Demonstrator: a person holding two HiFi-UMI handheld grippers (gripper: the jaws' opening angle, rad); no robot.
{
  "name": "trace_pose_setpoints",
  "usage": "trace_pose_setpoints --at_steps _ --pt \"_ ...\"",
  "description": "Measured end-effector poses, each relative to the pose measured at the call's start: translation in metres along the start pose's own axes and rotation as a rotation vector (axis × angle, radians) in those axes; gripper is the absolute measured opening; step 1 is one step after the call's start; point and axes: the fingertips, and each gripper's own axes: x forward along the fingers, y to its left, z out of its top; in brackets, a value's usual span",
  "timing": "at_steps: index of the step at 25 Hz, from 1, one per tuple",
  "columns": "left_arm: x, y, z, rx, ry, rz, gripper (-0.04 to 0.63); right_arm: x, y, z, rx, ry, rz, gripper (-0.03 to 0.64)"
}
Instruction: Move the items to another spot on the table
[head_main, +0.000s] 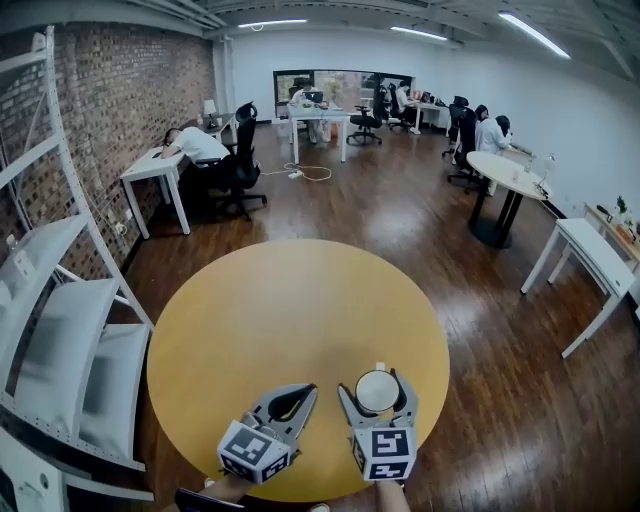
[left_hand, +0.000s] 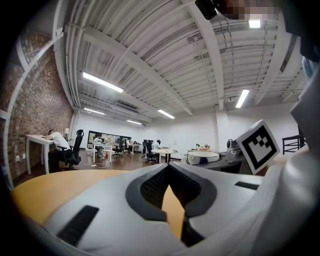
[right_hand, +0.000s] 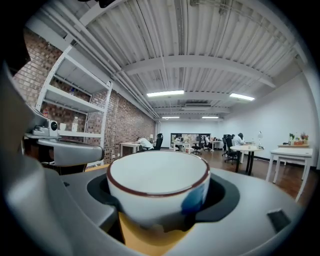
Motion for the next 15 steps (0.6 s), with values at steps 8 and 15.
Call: trace_pose_setpoints --at_steps 8,15 --pt "-0.034 0.037 0.006 0.004 -0.012 0.001 0.020 0.016 0.056 0.019 -0.027 -0.019 0.029 0.403" --pt "-0.062 0.077 0.007 0.001 -0.026 0.010 0.020 0.037 0.100 0.031 -0.041 -0.030 0.039 0.403"
